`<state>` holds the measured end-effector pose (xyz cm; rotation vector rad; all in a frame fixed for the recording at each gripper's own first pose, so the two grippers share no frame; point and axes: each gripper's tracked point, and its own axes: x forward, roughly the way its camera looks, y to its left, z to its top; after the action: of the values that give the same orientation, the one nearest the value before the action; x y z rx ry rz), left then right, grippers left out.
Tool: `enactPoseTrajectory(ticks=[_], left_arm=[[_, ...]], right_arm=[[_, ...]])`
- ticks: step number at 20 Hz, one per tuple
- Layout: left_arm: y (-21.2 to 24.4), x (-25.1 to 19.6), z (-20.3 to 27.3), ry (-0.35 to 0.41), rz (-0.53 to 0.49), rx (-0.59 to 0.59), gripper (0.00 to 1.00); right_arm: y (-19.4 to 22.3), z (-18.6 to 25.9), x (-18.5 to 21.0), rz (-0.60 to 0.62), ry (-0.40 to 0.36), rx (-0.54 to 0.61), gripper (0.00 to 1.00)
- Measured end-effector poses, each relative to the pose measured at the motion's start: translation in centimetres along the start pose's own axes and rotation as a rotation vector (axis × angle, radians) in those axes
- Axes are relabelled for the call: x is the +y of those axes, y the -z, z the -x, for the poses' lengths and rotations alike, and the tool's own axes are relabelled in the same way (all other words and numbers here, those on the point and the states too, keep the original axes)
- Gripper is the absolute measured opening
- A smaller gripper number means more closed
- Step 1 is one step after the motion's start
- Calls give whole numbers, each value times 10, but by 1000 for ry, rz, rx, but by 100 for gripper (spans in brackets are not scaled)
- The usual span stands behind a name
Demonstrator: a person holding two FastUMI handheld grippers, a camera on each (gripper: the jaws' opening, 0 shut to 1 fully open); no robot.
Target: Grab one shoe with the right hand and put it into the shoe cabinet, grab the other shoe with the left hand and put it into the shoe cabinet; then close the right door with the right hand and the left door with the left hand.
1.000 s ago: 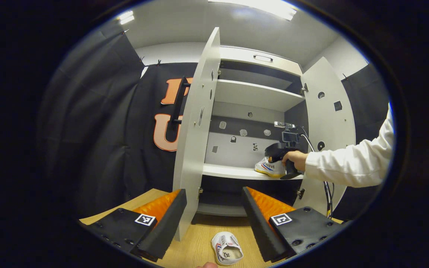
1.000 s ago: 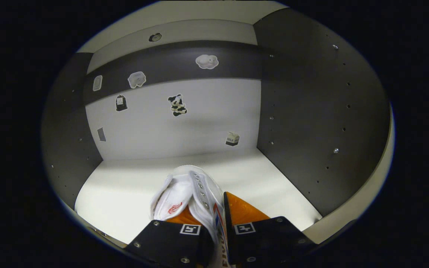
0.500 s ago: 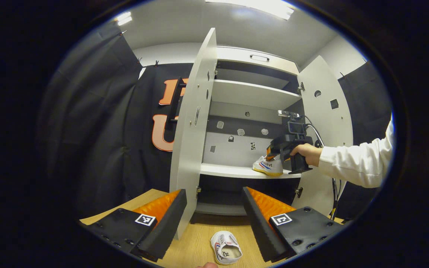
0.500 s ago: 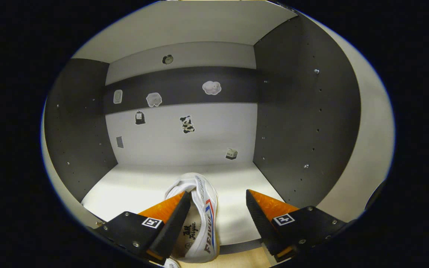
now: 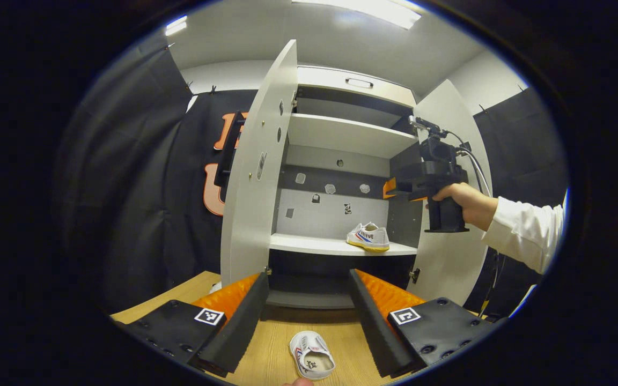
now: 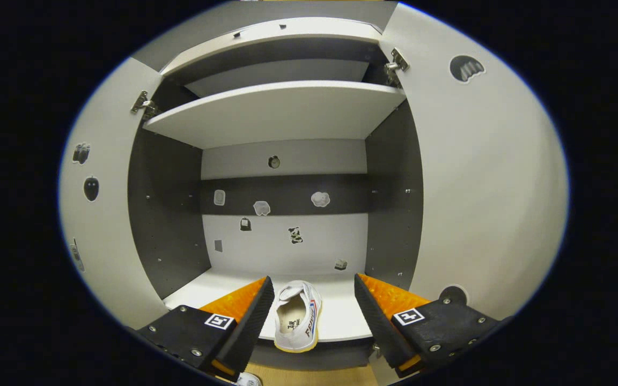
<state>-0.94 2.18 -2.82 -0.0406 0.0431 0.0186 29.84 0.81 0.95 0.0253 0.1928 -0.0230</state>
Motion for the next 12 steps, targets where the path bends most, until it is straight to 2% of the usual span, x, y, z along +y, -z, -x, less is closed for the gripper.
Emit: enactPoseTrajectory(ticks=[3, 7, 12], left_arm=[[-1, -2, 3, 1, -3, -6, 96], [2, -4, 3, -1, 13, -3, 96], [10, -11, 1, 12, 28, 9, 96]], right_arm=[[13, 44, 8, 14, -29, -22, 92], [47, 96, 9, 47, -29, -46, 93], [85, 140, 10, 33, -38, -62, 92]])
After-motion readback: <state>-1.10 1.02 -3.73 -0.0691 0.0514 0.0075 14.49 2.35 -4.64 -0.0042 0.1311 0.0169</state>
